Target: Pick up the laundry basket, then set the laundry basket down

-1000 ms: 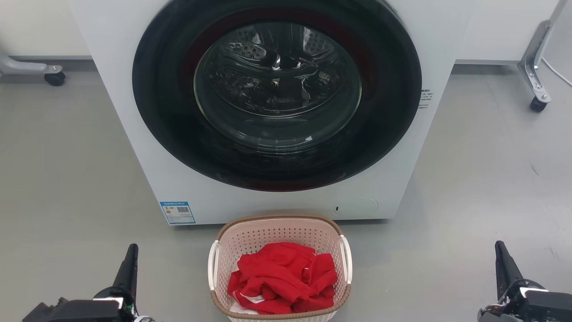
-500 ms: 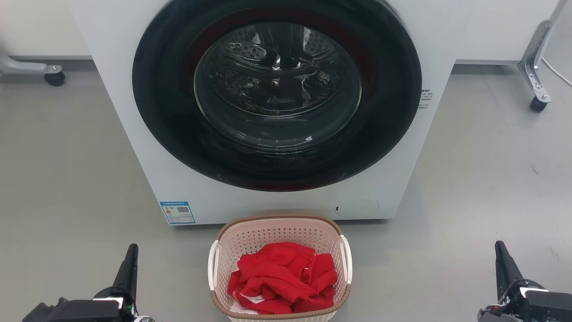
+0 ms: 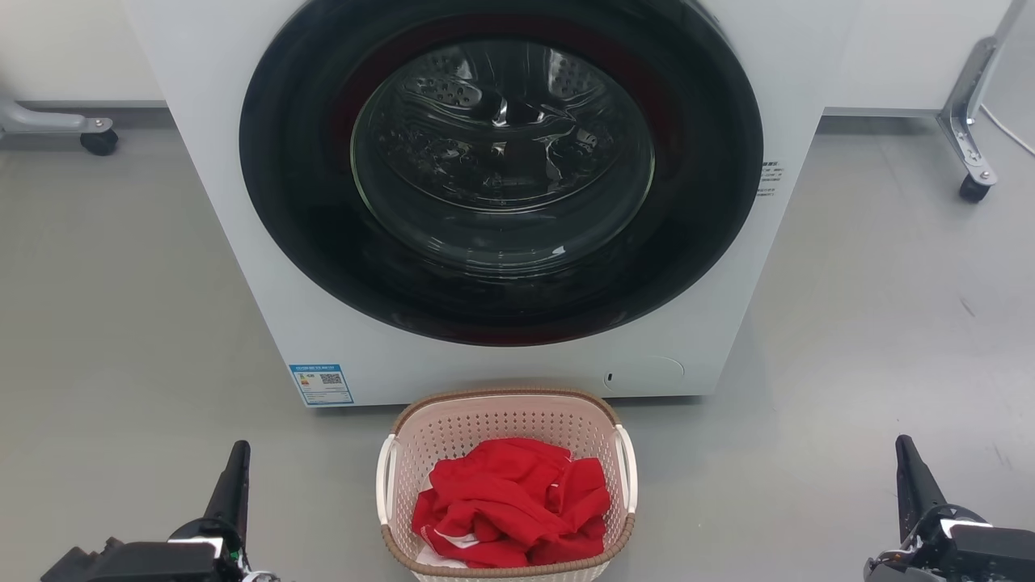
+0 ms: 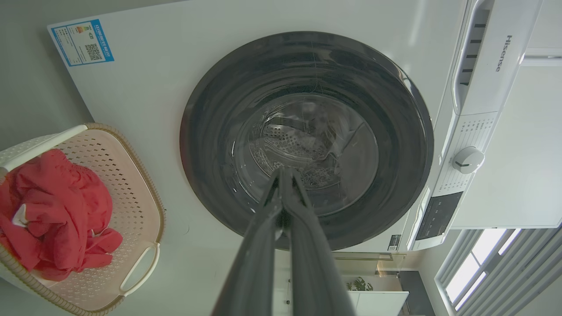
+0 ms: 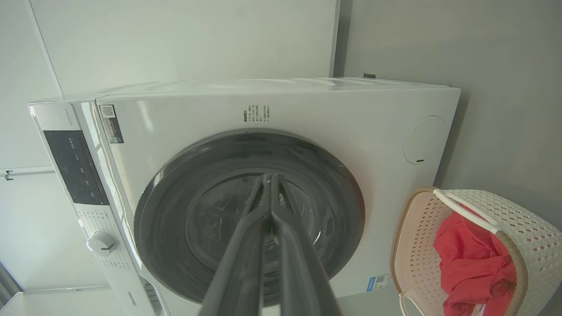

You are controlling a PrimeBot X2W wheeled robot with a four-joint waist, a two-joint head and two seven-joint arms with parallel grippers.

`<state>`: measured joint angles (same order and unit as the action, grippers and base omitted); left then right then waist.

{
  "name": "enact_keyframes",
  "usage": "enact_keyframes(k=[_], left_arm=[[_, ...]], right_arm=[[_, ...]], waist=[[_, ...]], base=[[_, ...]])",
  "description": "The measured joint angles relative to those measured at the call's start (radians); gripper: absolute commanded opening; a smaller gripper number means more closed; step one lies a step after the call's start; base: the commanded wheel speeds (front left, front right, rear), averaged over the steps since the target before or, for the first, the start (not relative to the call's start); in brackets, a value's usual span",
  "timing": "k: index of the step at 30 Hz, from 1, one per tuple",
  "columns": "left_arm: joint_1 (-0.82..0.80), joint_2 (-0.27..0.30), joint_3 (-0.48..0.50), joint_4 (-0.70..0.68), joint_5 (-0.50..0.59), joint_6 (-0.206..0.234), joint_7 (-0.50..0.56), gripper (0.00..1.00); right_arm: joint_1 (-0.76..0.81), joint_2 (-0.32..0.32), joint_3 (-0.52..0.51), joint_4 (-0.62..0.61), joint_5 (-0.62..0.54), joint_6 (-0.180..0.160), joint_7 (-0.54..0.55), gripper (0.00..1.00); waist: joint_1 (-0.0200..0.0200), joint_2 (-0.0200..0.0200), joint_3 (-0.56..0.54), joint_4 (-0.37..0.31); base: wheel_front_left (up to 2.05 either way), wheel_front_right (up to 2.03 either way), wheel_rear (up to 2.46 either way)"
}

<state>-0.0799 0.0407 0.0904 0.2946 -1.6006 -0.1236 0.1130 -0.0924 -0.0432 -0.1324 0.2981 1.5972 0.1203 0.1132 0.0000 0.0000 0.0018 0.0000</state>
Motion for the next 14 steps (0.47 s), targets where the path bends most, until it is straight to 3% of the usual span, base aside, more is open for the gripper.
enact_keyframes(k=[14], left_arm=[[0.000,0.000,0.000,0.000,0.000,0.000,0.000,0.00]], right_arm=[[0.000,0.000,0.000,0.000,0.000,0.000,0.000,0.00]], waist=[[0.0000,0.0000,0.000,0.000]], base=[[0.00,0.00,0.00]])
